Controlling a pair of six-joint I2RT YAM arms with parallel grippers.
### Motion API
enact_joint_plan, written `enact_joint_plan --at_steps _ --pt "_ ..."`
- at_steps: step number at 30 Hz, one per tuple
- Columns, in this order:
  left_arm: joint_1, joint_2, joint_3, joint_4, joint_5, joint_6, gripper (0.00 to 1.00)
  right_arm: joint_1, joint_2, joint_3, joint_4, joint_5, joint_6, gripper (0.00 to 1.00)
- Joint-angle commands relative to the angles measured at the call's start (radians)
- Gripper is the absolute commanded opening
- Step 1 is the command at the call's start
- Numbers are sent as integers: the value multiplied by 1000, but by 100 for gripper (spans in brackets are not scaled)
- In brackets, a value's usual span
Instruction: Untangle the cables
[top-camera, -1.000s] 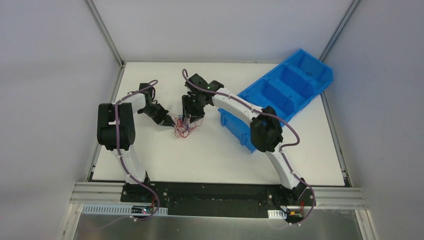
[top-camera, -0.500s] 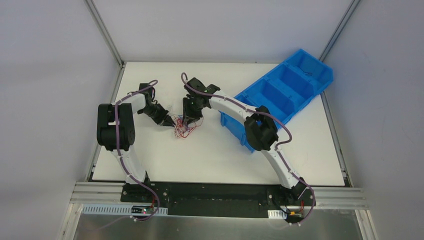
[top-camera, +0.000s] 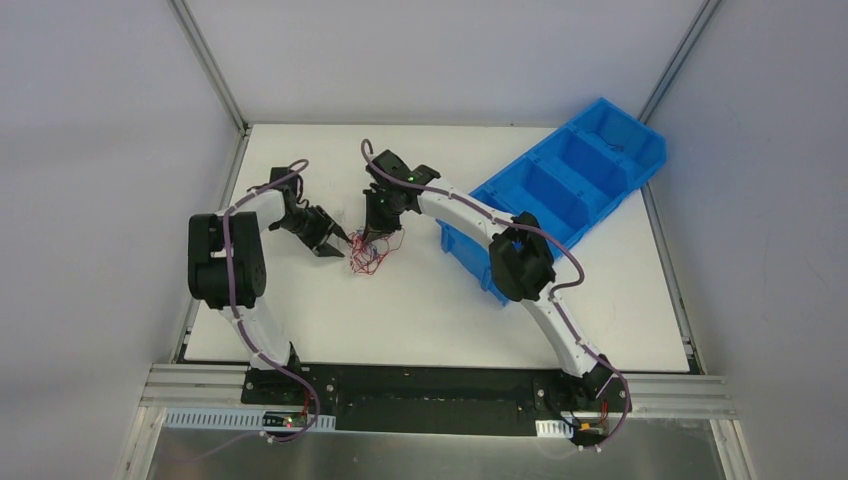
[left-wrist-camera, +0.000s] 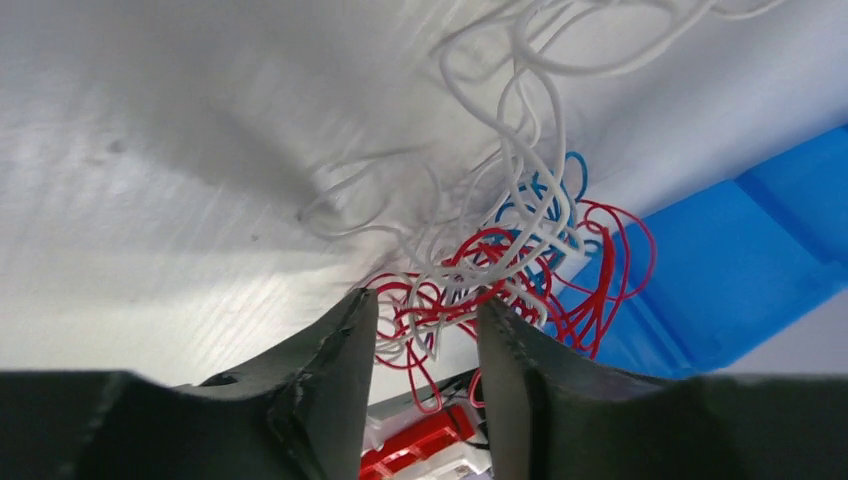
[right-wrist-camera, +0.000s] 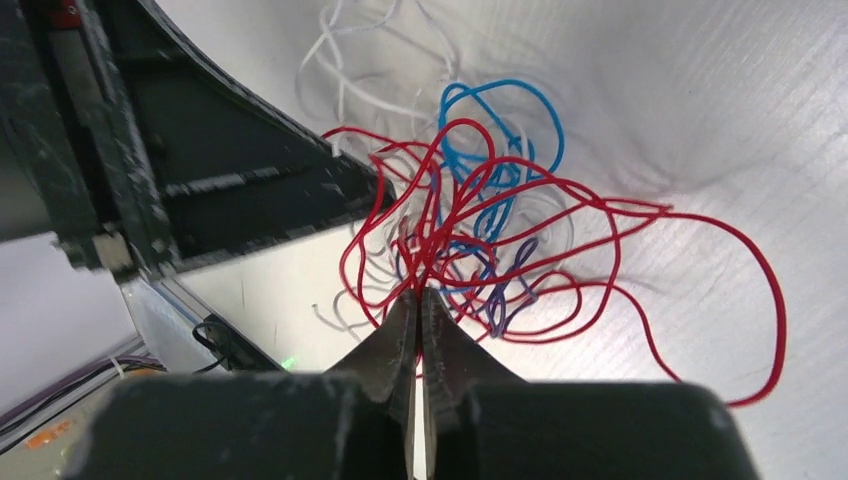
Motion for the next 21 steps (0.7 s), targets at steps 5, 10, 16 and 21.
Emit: enact_joint_plan --at_steps 5,10,16,21 --pt "177 -262 -83 166 163 -59 68 -9 -261 -14 -4 -55 -31 0" --pt "179 -332 -107 301 229 -151 84 -5 -278 -17 5 -153 -26 0" --pt "122 -306 -102 331 258 -154 95 6 -302 34 5 -195 -43 0" --pt "-1 -229 -118 341 245 -116 93 6 -317 181 4 -190 -27 0"
